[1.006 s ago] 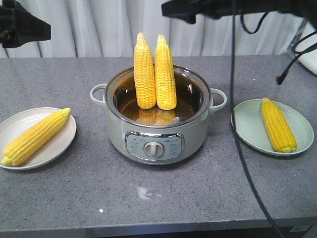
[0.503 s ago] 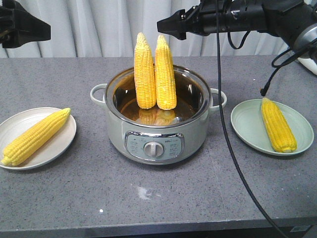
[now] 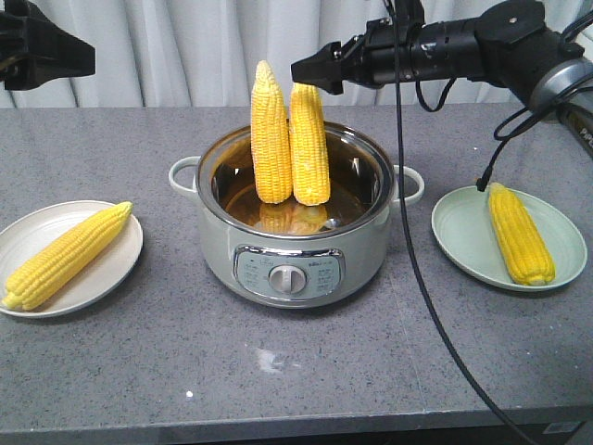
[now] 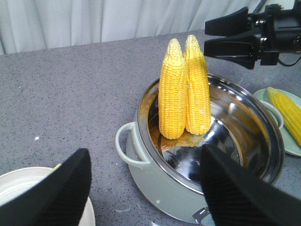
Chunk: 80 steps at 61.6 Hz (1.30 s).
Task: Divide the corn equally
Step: 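Raise the left gripper and move the right gripper toward the pot, then grasp a remaining cob with the right gripper and lift it out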
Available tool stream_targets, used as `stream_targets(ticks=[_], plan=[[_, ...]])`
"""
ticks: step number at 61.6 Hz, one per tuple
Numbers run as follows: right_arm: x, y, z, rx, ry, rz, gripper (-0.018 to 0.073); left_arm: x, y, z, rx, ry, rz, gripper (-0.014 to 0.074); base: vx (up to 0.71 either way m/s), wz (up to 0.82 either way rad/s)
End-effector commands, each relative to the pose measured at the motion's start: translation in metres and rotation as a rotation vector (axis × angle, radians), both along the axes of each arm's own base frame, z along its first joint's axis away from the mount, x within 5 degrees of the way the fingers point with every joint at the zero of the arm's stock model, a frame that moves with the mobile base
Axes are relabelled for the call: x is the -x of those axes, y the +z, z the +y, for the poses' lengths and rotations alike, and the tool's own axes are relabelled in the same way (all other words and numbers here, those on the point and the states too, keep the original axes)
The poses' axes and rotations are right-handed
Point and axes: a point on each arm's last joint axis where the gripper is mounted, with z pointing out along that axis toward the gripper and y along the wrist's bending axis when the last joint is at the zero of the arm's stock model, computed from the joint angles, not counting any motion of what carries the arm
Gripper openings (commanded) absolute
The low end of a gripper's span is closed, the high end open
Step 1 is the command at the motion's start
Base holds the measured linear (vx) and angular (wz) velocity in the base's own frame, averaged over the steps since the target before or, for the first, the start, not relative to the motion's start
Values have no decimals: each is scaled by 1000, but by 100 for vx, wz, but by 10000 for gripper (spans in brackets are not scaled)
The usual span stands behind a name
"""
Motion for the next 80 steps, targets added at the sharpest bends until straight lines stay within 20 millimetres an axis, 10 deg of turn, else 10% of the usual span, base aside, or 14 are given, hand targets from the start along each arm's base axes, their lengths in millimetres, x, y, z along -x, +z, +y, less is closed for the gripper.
stream_targets(ticks=[1, 23, 57, 80], plan=[[12, 39, -1, -60, -1, -80, 620, 9, 19, 0, 52, 8, -95, 481, 0, 0], [8, 21, 1, -43, 34, -29, 568, 9, 19, 0, 51, 8, -97, 481, 0, 0], [9, 20, 2, -18, 58, -41, 60, 8, 19, 0, 52, 9, -99, 481, 0, 0], [17, 47, -2, -34, 32, -129, -8, 8, 19, 0, 52, 9, -99, 481, 0, 0]])
